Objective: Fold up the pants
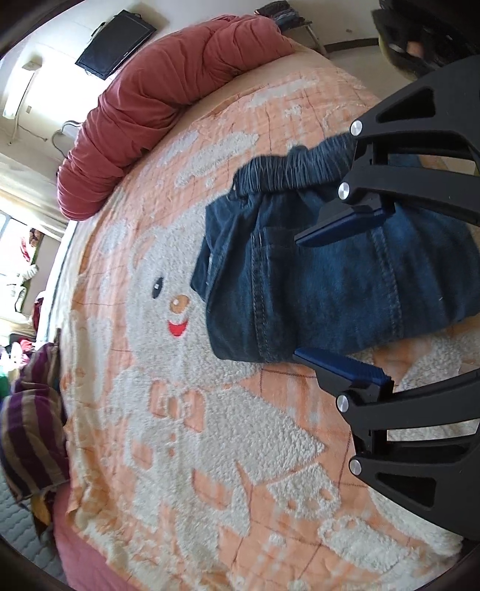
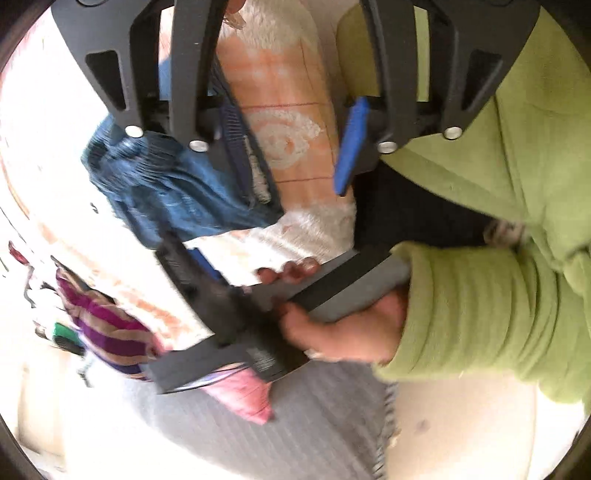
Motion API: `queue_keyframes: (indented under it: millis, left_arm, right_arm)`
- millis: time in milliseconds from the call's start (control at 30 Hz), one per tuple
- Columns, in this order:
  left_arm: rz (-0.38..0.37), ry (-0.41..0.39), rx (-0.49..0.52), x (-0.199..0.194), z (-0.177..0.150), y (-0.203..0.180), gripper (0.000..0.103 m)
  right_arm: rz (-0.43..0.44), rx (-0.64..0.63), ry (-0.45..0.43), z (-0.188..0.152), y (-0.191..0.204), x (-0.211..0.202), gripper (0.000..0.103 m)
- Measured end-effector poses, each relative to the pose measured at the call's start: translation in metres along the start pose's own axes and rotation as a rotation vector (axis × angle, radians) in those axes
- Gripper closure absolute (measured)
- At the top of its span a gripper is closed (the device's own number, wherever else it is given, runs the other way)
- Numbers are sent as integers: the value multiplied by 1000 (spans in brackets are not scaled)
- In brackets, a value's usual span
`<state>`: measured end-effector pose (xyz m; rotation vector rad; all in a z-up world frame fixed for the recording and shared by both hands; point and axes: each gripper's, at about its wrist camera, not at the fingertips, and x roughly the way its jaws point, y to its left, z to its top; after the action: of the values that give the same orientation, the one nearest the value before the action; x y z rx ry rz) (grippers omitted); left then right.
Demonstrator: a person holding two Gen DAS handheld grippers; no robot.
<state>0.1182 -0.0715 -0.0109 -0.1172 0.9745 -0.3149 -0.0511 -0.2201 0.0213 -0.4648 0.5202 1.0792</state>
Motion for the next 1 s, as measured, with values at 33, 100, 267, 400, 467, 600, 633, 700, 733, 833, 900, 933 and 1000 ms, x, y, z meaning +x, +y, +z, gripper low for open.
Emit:
queue_keyframes:
  millis: [33,100,267,400,467,600,633,700,733,833,900,933,1000]
  left_arm:
    - [8,-9,7,-4,0,-2,46]
    - [27,-34,23,-13,0,-9,42]
    - [39,-78,40,-33,-1,-18,33]
    - [50,-99,47,-43,-3,-25,30]
    - [52,-104,50,-47,-4,-26,20]
    - [80,-126,54,-54,-8,-23,19]
    - [85,-127,48,-55,-9,-21,19]
    - [93,-127,33,-55,-11,-16,19]
    - [97,-125,19,-54,-12,-11,19]
    - [110,-117,-7,-51,-14,-2,19]
    - [117,-108,-23,-47,-15,4,19]
    - [117,-103,-29,-45,-16,5,19]
    - [117,-94,-40,-40,-17,9,15]
  right_arm:
    - [-17,26,-26,-1,-2,-9,53]
    - [-40,67,-57,2,-8,-16,45]
    - [-134,123,-86,-4,-25,-33,36]
    - [-191,180,-114,-9,-39,-40,28]
    - [-233,210,-131,-9,-46,-46,23]
    - [-294,287,-143,-13,-62,-54,20]
    - [-321,318,-138,-14,-69,-55,20]
    - [-356,389,-123,-16,-83,-55,20]
    - [-364,441,-118,-18,-94,-55,20]
    - [-400,534,-99,-24,-116,-54,20]
    - [-411,576,-94,-28,-127,-52,20]
    - [-409,588,-95,-29,-130,-51,20]
    - [-416,618,-86,-33,-138,-47,20]
